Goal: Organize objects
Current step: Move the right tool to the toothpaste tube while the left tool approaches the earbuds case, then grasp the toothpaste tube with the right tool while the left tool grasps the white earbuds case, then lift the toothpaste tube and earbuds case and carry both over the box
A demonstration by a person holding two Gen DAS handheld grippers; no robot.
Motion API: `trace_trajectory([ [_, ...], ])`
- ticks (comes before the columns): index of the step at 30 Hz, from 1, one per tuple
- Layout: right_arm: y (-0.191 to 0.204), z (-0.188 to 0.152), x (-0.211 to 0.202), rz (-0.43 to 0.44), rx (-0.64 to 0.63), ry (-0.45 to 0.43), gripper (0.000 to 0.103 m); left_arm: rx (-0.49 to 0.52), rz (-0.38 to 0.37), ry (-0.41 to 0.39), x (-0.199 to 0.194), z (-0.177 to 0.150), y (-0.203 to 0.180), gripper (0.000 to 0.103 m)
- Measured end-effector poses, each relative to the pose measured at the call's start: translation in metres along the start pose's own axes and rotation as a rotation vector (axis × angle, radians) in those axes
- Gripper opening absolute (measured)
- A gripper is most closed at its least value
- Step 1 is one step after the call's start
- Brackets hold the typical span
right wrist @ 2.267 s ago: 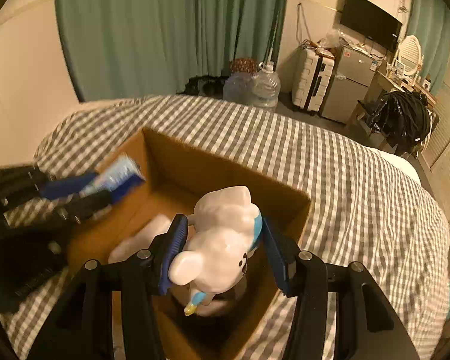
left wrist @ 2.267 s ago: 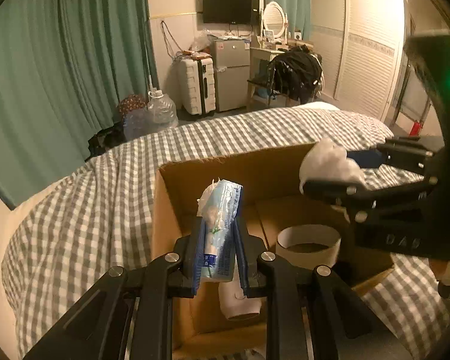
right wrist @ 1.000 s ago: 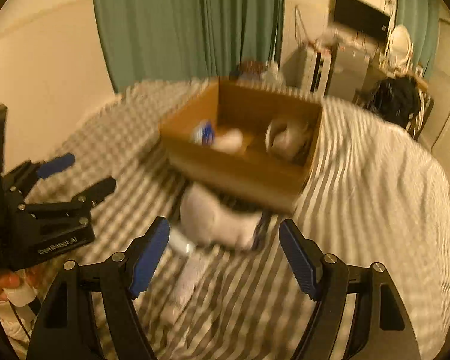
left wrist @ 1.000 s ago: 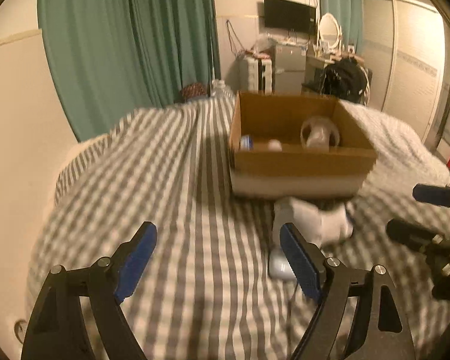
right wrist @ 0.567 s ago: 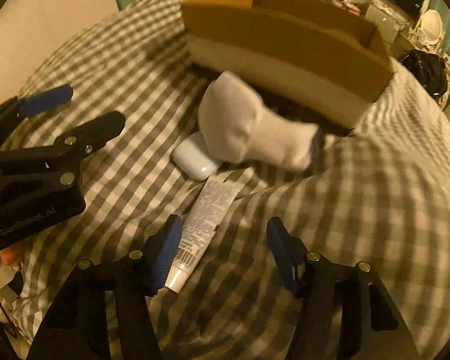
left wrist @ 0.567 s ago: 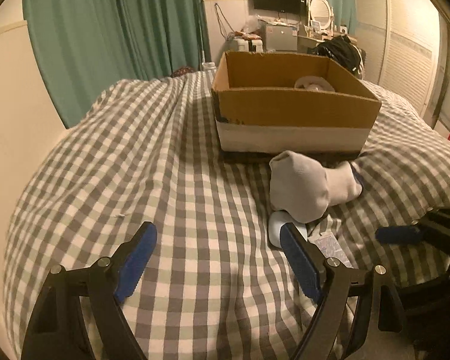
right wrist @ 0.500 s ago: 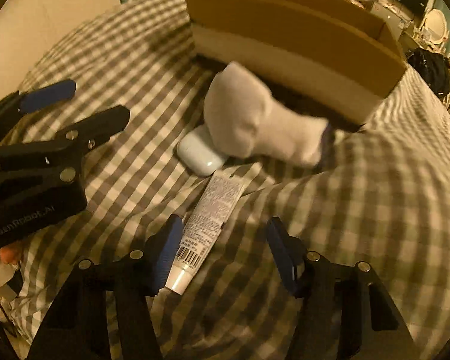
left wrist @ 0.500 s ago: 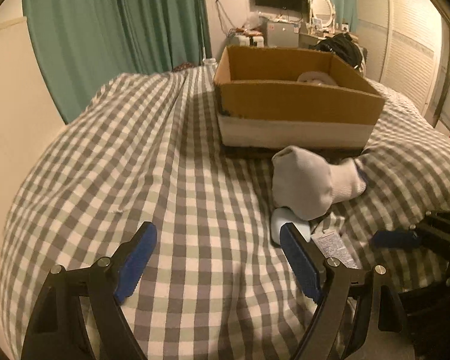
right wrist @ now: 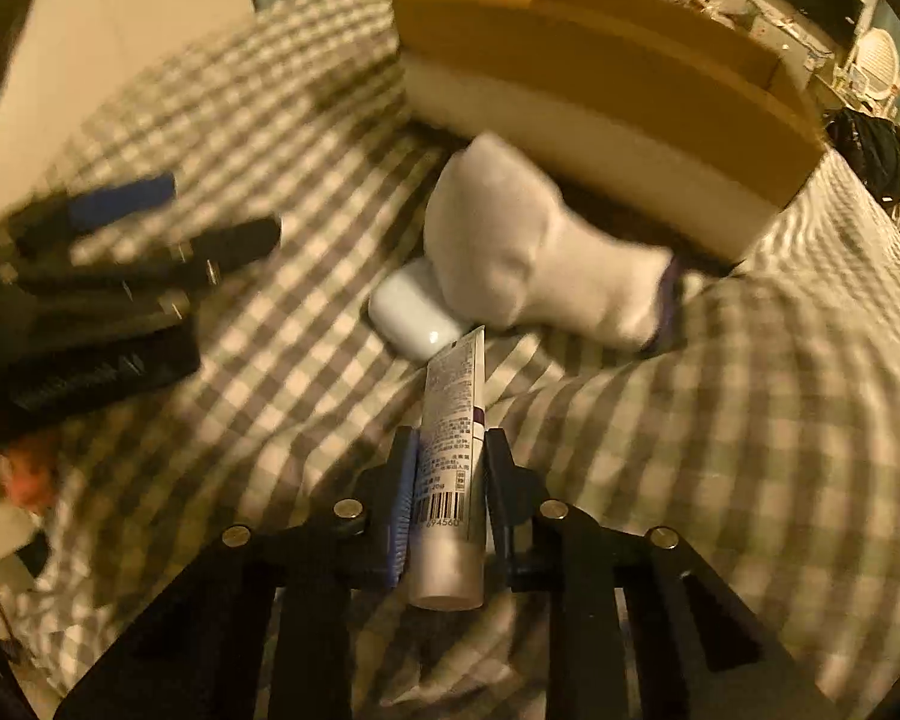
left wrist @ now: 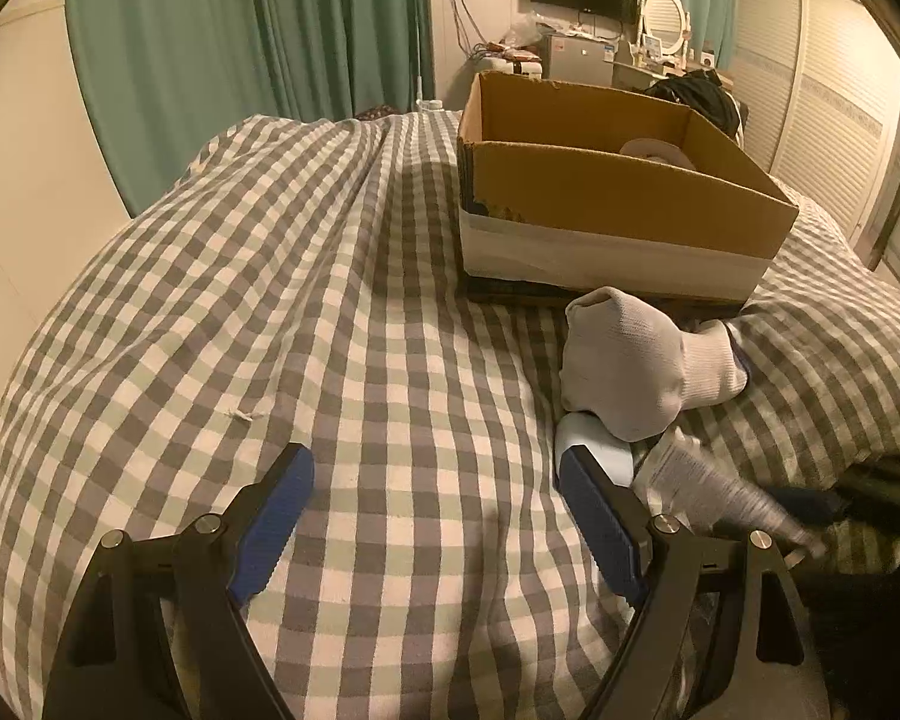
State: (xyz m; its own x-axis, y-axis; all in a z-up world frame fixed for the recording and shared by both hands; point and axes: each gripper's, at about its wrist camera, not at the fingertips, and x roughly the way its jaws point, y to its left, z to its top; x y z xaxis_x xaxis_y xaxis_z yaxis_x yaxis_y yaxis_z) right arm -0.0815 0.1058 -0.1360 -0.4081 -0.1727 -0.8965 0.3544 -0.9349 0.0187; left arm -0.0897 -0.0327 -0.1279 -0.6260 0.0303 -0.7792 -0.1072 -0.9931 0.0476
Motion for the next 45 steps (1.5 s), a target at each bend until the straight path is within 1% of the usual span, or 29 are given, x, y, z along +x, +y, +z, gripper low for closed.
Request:
trace_trajectory([
  [3,-0.010,0.005,-0.024,-0.021,0.004,-0.064,0.022,0.000,-0.017,0.010,0.000,0.005,-0.004,0.087],
  [6,-0.023,0.022,-0.047,-0.047,-0.005,-0.120,0.022,0.025,-0.035,0.011,-0.001,0.013,-0.016,0.087],
  [9,-0.036,0.039,-0.064,-0.116,-0.033,-0.167,0.022,0.055,-0.054,0.010,0.002,0.022,-0.032,0.087],
  [12,-0.052,0.048,-0.071,-0.148,-0.028,-0.204,0.022,0.087,-0.067,0.017,0.011,0.024,-0.051,0.087],
  [13,-0.052,0.053,-0.067,-0.150,-0.019,-0.213,0.022,0.103,-0.063,0.029,0.017,0.023,-0.058,0.087],
  [15,-0.061,0.048,-0.068,-0.148,0.005,-0.224,0.022,0.123,-0.057,0.053,0.026,0.019,-0.067,0.087],
  [18,-0.071,0.044,-0.063,-0.135,0.034,-0.211,0.022,0.160,-0.060,0.113,0.046,0.010,-0.078,0.086],
  [19,-0.073,0.043,-0.062,-0.128,0.040,-0.209,0.022,0.173,-0.062,0.128,0.050,0.008,-0.081,0.083],
  [20,-0.074,0.042,-0.061,-0.123,0.044,-0.209,0.022,0.195,-0.060,0.147,0.056,0.005,-0.086,0.075],
  [21,-0.075,0.042,-0.061,-0.120,0.045,-0.210,0.022,0.210,-0.058,0.157,0.059,0.004,-0.089,0.070],
  [22,-0.074,0.041,-0.060,-0.119,0.046,-0.212,0.022,0.222,-0.059,0.170,0.064,0.003,-0.092,0.061],
  [23,-0.074,0.041,-0.059,-0.118,0.045,-0.215,0.022,0.228,-0.065,0.188,0.069,0.001,-0.094,0.053],
  [25,-0.073,0.040,-0.058,-0.117,0.047,-0.218,0.022,0.232,-0.069,0.213,0.079,-0.001,-0.095,0.053],
  [30,-0.074,0.038,-0.060,-0.123,0.055,-0.222,0.022,0.240,-0.084,0.232,0.091,-0.002,-0.099,0.053],
  [37,-0.074,0.035,-0.056,-0.143,0.062,-0.217,0.022,0.219,-0.119,0.214,0.075,-0.008,-0.097,0.051],
  [42,-0.073,0.032,-0.059,-0.135,0.071,-0.228,0.022,0.154,-0.181,0.193,0.043,-0.012,-0.089,0.051],
  [45,-0.069,0.031,-0.063,-0.129,0.067,-0.243,0.022,0.121,-0.191,0.162,0.021,-0.014,-0.081,0.051],
])
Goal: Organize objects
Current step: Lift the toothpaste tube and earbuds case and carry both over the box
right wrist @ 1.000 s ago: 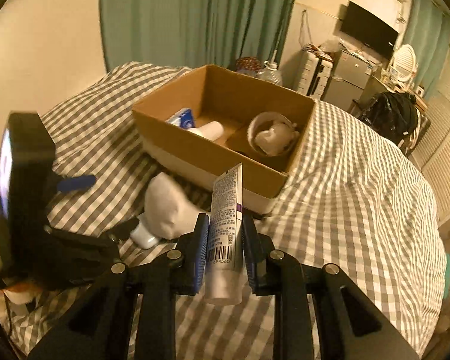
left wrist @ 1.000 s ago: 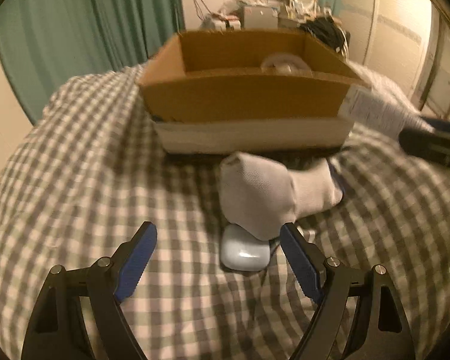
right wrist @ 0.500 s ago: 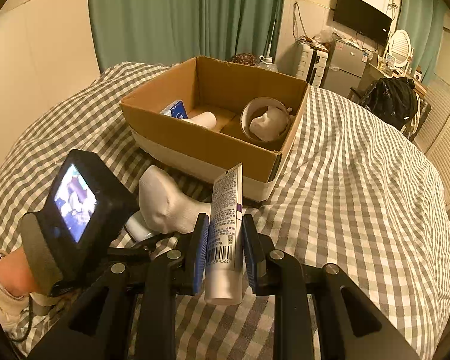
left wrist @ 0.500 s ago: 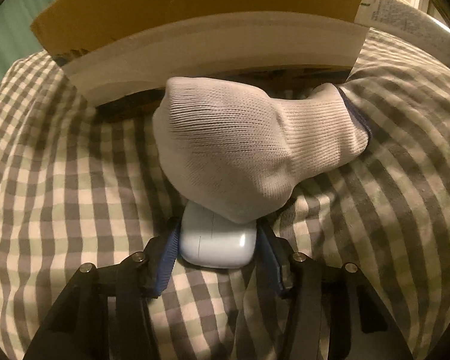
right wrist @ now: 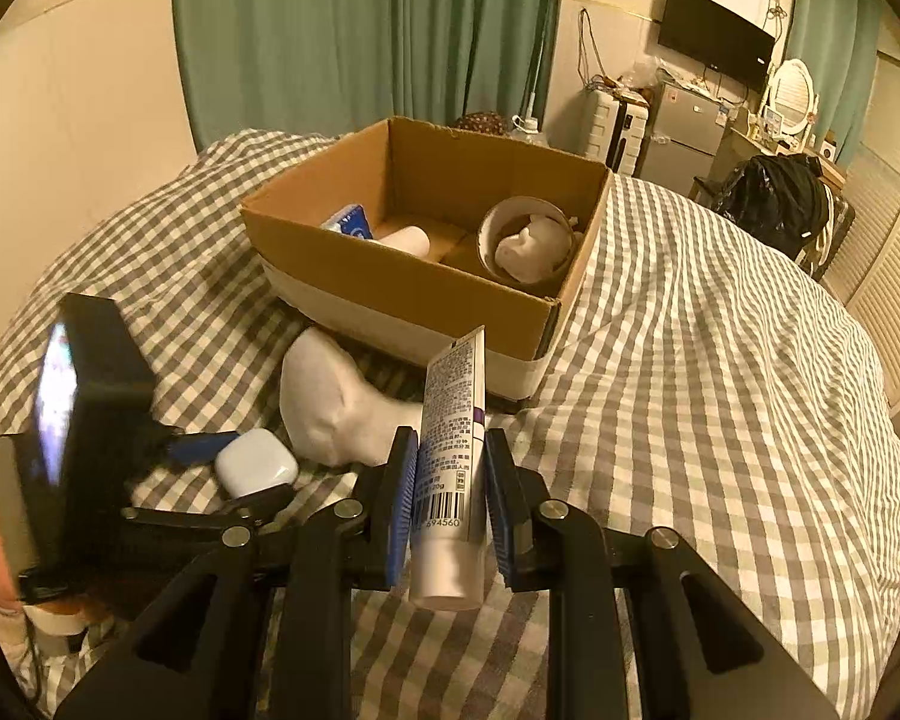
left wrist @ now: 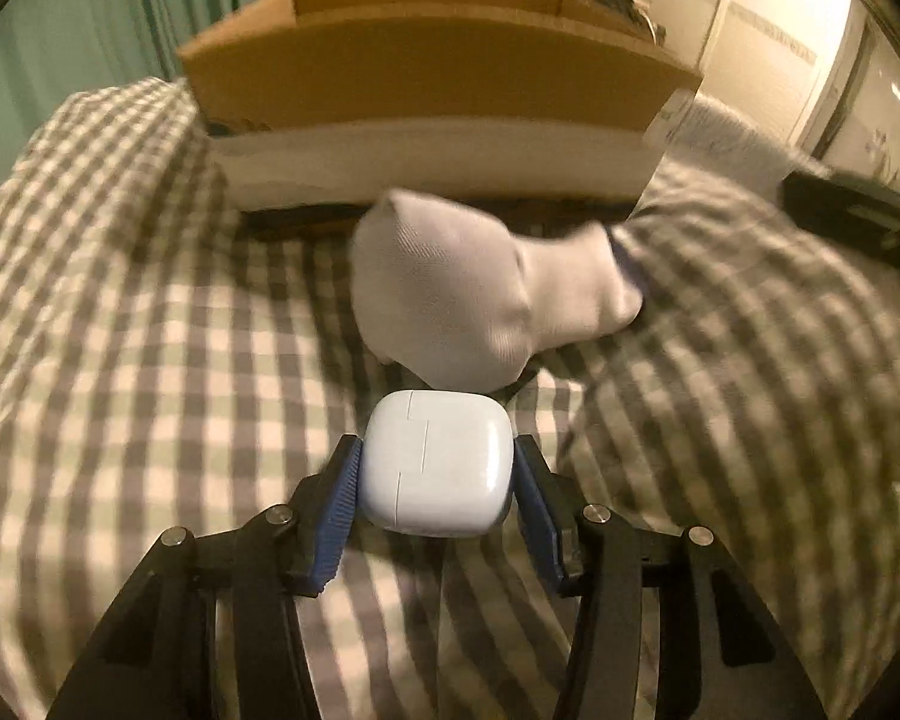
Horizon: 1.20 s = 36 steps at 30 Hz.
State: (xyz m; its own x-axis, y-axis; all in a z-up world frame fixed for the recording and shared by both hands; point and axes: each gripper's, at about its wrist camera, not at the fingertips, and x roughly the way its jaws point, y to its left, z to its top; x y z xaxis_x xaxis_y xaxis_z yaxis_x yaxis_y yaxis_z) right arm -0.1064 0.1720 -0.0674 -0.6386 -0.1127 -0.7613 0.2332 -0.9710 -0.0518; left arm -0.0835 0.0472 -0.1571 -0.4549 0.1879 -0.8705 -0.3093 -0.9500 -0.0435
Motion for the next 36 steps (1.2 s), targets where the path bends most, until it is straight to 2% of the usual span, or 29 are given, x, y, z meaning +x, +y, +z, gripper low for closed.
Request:
trace_trajectory([
  [8,0.007,0.005,-0.011,0.014,0.003,-0.028,0.022,-0.043,-0.007,-0.102,-0.057,-0.004,0.007,0.051],
  [11,0.007,0.009,-0.019,0.017,0.003,-0.043,0.022,-0.047,-0.010,-0.152,-0.076,0.016,0.016,0.051],
  [17,0.005,0.026,-0.039,0.005,0.003,-0.094,0.022,-0.033,0.031,-0.275,-0.107,0.054,0.043,0.051],
  [25,-0.003,0.071,-0.056,-0.007,-0.009,-0.179,0.022,-0.018,0.045,-0.405,-0.141,0.107,0.045,0.051],
  [30,-0.011,0.110,-0.054,-0.003,-0.018,-0.215,0.022,-0.001,0.050,-0.437,-0.141,0.147,0.050,0.051],
  [33,-0.016,0.135,-0.044,-0.022,-0.028,-0.219,0.022,0.016,0.054,-0.451,-0.131,0.173,0.050,0.051],
  [36,-0.022,0.159,-0.027,0.007,-0.018,-0.202,0.022,0.031,0.062,-0.447,-0.116,0.200,0.053,0.051],
])
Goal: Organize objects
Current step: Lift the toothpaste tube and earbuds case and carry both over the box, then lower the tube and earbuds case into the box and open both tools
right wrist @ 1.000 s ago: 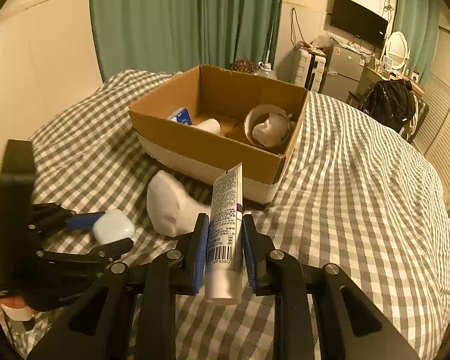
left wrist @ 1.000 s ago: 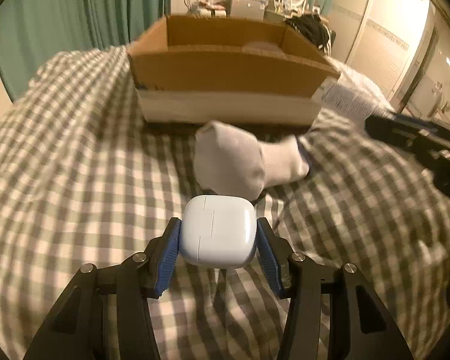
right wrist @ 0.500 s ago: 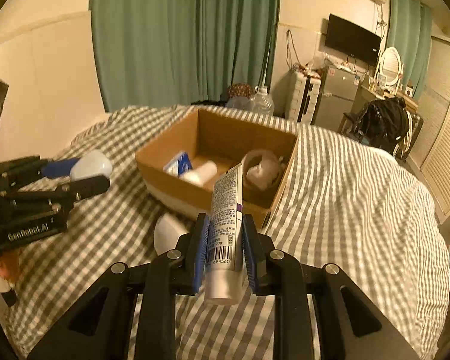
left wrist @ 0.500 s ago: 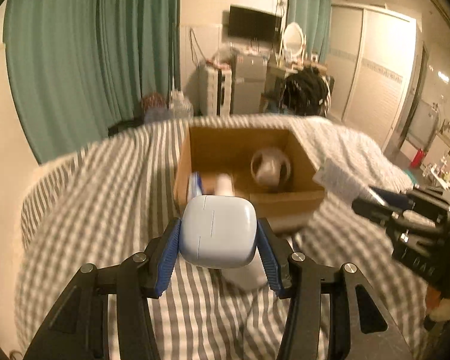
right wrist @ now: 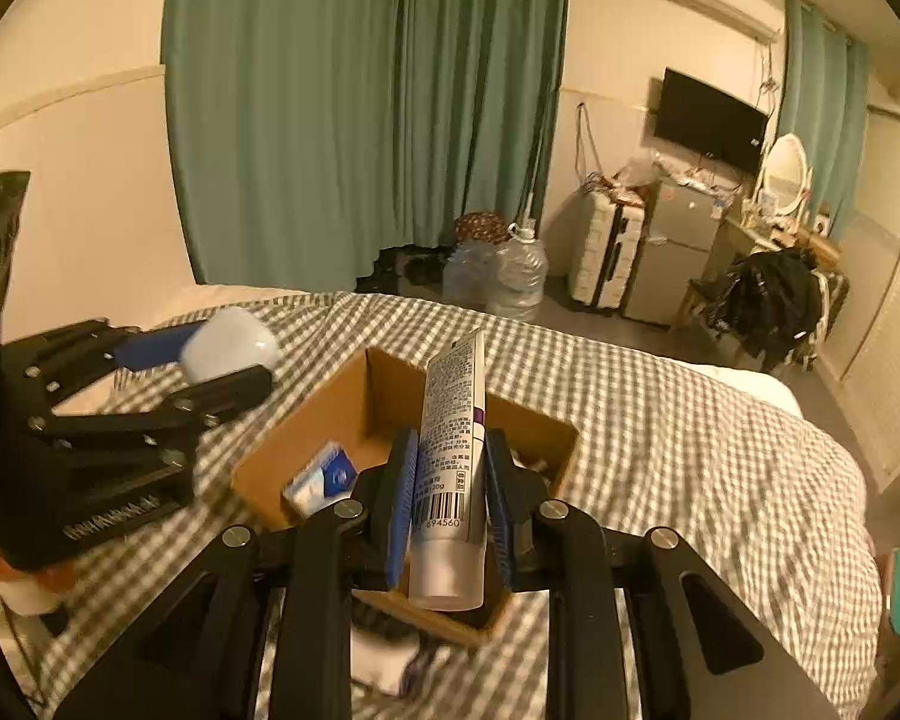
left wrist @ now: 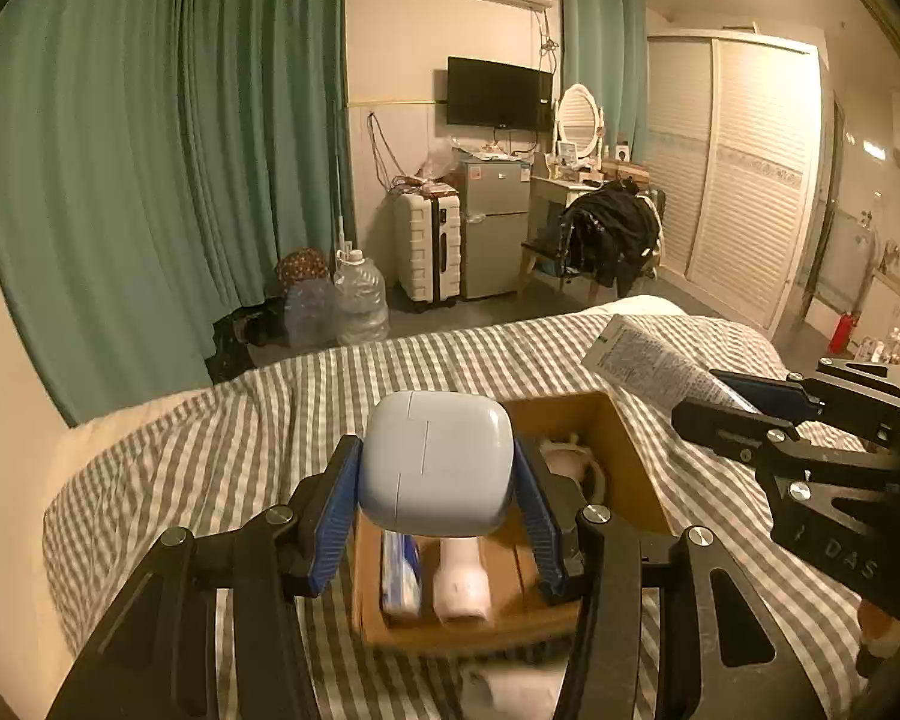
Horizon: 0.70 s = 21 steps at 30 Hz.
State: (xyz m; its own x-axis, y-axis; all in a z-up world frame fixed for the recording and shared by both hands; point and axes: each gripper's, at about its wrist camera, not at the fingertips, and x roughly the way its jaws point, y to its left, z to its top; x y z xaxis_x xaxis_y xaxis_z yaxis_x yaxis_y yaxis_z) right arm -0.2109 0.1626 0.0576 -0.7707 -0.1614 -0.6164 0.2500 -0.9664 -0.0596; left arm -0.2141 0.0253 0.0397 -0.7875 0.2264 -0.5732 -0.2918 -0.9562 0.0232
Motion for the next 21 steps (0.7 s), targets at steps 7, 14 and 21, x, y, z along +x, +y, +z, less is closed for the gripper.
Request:
trace_trajectory([
  [7,-0.017,0.036,0.046,0.022,0.012,0.028,0.022,0.053,0.003,0.044,0.065,0.016,0.003,0.051],
  [14,-0.023,0.009,0.109,0.069,0.040,0.151,0.022,0.080,-0.033,0.189,0.124,-0.031,0.000,0.051],
  [21,-0.025,-0.022,0.136,0.062,0.025,0.236,0.022,0.104,-0.041,0.248,0.138,-0.049,-0.010,0.051],
])
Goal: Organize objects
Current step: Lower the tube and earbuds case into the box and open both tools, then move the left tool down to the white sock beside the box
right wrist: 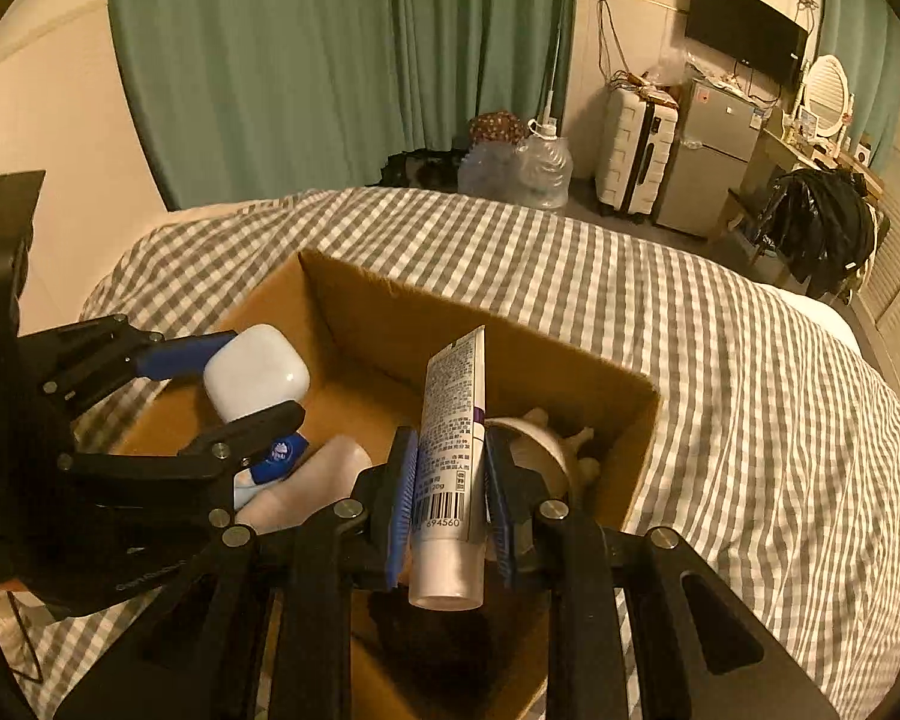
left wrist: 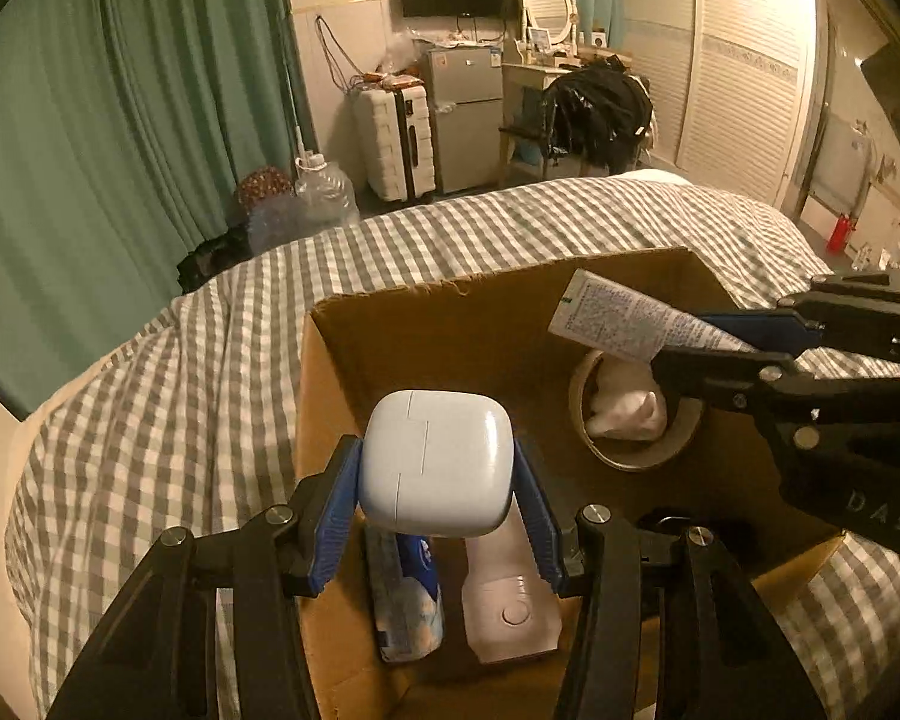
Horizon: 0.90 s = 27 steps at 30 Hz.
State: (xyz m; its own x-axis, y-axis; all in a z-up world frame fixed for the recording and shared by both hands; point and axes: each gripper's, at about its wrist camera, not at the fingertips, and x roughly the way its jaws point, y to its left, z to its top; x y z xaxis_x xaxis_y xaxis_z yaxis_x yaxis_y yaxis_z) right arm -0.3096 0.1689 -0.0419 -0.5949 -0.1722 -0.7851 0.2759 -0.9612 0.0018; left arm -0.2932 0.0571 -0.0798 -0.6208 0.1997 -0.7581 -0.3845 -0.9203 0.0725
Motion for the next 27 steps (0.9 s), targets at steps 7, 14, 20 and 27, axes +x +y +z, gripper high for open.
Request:
trace_trajectory([
  [7,0.003,-0.013,0.002,0.020,0.003,0.008,0.022,-0.034,-0.009,0.023,0.008,-0.006,-0.003,0.051],
  [14,-0.001,-0.016,-0.022,0.065,0.052,-0.044,0.051,-0.049,-0.013,0.005,-0.007,-0.013,-0.002,0.068],
  [20,-0.002,-0.012,-0.052,0.040,0.084,-0.114,0.064,-0.098,0.004,-0.089,-0.046,-0.009,0.005,0.081],
  [27,0.006,-0.015,-0.099,0.007,0.069,-0.227,0.075,-0.124,0.063,-0.199,-0.096,-0.026,0.007,0.098],
])
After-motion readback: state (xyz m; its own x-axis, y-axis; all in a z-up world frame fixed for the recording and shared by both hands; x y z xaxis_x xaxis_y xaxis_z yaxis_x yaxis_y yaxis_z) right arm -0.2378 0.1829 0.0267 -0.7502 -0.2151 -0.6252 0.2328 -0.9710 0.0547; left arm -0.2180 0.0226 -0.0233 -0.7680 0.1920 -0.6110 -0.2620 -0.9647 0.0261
